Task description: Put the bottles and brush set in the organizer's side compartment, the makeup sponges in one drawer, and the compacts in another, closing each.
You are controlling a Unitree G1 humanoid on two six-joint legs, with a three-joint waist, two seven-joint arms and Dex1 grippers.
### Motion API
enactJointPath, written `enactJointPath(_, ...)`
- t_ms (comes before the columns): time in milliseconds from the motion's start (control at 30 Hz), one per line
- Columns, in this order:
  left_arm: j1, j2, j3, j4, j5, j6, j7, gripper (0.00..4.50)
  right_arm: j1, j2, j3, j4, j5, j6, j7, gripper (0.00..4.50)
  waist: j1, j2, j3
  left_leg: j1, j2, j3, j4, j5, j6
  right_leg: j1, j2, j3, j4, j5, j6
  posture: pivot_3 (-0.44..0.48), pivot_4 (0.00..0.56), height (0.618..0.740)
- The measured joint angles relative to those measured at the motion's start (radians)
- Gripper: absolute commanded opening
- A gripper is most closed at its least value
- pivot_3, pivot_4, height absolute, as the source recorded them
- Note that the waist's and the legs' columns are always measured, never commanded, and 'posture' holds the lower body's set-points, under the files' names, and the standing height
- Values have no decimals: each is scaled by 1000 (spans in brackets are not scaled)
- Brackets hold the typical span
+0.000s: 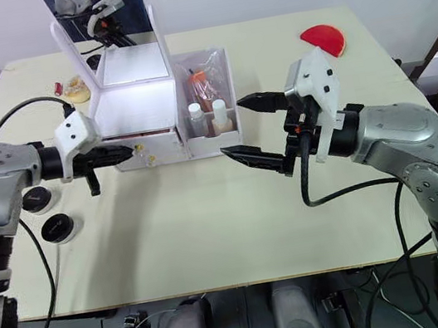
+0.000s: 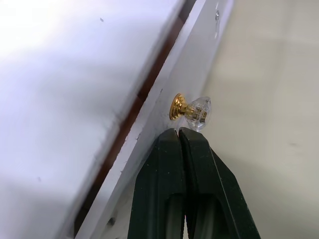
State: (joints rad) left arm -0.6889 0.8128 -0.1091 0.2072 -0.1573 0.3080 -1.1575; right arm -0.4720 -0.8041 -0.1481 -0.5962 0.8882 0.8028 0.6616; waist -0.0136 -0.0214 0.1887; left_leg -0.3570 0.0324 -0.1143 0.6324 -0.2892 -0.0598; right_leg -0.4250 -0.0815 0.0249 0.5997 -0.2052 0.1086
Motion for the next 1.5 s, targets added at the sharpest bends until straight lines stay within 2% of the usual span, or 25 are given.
enactJointPath(433, -11, -35, 1, 44, 25, -30, 19, 101, 0, 0, 1, 0, 0, 0, -3, 4500, 2, 0, 0, 1, 0, 0, 2, 1, -1, 2, 0, 0, 2, -1, -3, 0, 150, 739)
enactJointPath(567, 20, -7, 32, -9, -28, 35, -14, 101, 1, -4, 0, 0, 1, 0, 2, 4500, -1, 0, 0, 1, 0, 0, 2, 0, -1, 2, 0, 0, 1, 0, -1, 0, 150, 739)
enactJointPath(633, 64, 40, 73, -73, -85, 84, -61, 101, 25, -25, -20, 1, 1, 0, 13, 4500, -3, 0, 0, 0, 0, 0, 1, 0, -1, 1, 0, 0, 0, 0, 0, 0, 150, 739)
enactJointPath(733, 196, 171, 199, -163, -189, 182, -137, 101, 113, -90, -104, 43, -6, 5, 36, 4500, -7, 0, 0, 1, 0, 0, -2, -1, 2, 0, 0, 0, -1, -1, 2, 0, 150, 739)
enactJointPath(900, 426, 252, 449, -200, -270, 251, -148, 101, 290, -160, -221, 94, -49, -2, 97, 4500, -2, 1, 0, 1, 0, 0, -2, -2, 3, 0, 0, 0, -1, -3, 0, 0, 150, 739)
enactJointPath(967, 526, 257, 562, -172, -268, 245, -128, 633, 373, -174, -267, 121, -92, -31, 132, 4500, -1, 1, 0, 0, 0, 1, -1, -2, 3, 0, 0, 0, -2, -3, -1, 0, 150, 739)
enactJointPath(1033, 636, 253, 692, -104, -258, 219, -100, 1463, 482, -187, -326, 161, -143, -64, 176, 4500, -1, 0, 0, 1, 0, 1, -1, -2, 3, 1, -1, 0, -2, -3, -2, 0, 150, 739)
enactJointPath(1067, 690, 247, 760, -68, -248, 203, -83, 1996, 531, -186, -360, 198, -176, -92, 194, 4500, -2, 0, 0, 1, 0, 2, -1, -2, 3, 1, -1, 0, -3, -3, -2, 0, 150, 739)
enactJointPath(1200, 824, 236, 896, 37, -228, 152, -50, 4126, 640, -180, -427, 354, -311, -244, 243, 4500, -3, 0, 0, 2, 0, 2, 0, -2, 3, 2, -1, 0, -2, -4, 0, 0, 150, 739)
enactJointPath(1233, 835, 232, 914, 70, -226, 134, -39, 4457, 654, -174, -440, 387, -330, -279, 258, 4500, -2, 0, 0, 2, 0, 2, 1, -2, 3, 1, -1, 0, -2, -4, 0, 0, 150, 739)
enactJointPath(1400, 871, 235, 983, 272, -214, 15, 4, 4457, 723, -169, -514, 552, -381, -414, 352, 4500, -7, -1, -1, 3, 0, 2, 0, -2, 3, 2, -1, 0, -2, -4, -1, 0, 150, 739)
enactJointPath(1500, 870, 247, 986, 342, -210, -33, 4, 4457, 723, -169, -534, 605, -385, -455, 386, 4500, -9, -1, -1, 3, 0, 3, 0, -2, 3, 1, -1, 0, -2, -4, -1, 0, 150, 739)
